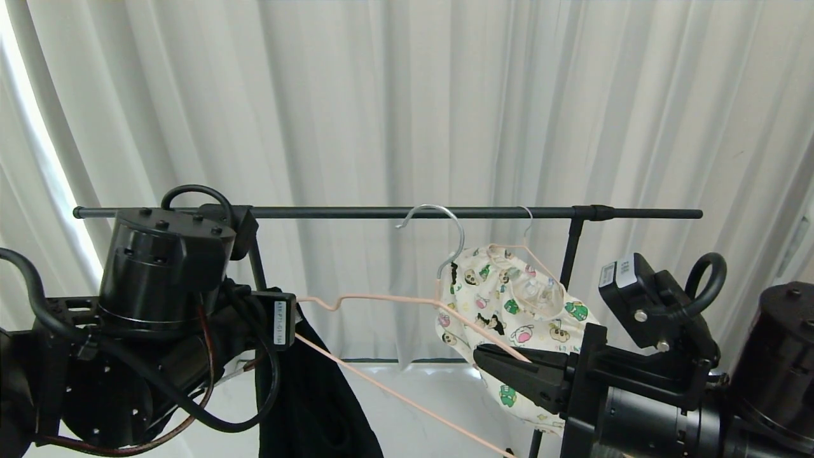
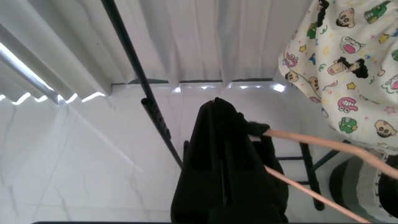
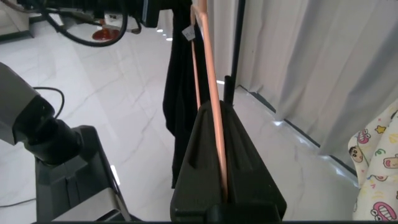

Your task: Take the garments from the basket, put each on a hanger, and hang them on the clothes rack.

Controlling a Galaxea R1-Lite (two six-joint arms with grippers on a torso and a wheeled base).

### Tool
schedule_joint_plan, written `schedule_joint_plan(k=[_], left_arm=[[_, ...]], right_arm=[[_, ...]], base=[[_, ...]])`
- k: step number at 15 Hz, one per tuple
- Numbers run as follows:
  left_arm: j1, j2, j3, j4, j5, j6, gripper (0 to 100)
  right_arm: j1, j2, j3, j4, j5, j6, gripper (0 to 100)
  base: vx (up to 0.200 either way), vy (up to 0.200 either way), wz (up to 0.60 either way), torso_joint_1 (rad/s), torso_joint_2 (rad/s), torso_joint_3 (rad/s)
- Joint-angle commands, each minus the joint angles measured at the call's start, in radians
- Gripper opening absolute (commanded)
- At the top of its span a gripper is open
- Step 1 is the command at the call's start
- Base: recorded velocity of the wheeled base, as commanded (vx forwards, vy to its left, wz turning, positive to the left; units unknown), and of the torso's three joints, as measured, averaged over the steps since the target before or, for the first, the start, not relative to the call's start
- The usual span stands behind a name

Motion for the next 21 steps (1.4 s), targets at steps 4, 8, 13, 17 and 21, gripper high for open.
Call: schedule_joint_plan(k=[4,8,13,17,21], left_arm=[[-0.082,-0.024,0.001,-0.002,-0.002,-0.003,0],[-0.145,-0.044,0.001,-0.002,-0.024,-0.003,0],[-0.174,-0.13,0.014,0.006,-0.213,0.037,0],[-0.063,-0.136,0.042,0.006,-0.306,0.172,0],[-0.054,-0.136,0.039,0.006,-0.398,0.187,0]], right_arm=[[0.021,0.037,-0.047,-0.001,0.01,0.0,0],[0.055,0.049,-0.049,-0.001,0.01,0.0,0],[0.058,0.035,-0.019,-0.001,0.014,0.007,0],[0.014,-0.034,0.04,0.001,0.129,0.039,0],[-0.057,-0.054,0.063,-0.001,0.228,0.062,0]], base=[[0.0,0.0,0.0,0.0,0.0,0.0],[0.0,0.0,0.0,0.0,0.0,0.0],[0.0,0.0,0.0,0.0,0.0,0.0],[0.0,0.0,0.0,0.0,0.0,0.0],[0.0,0.0,0.0,0.0,0.0,0.0]])
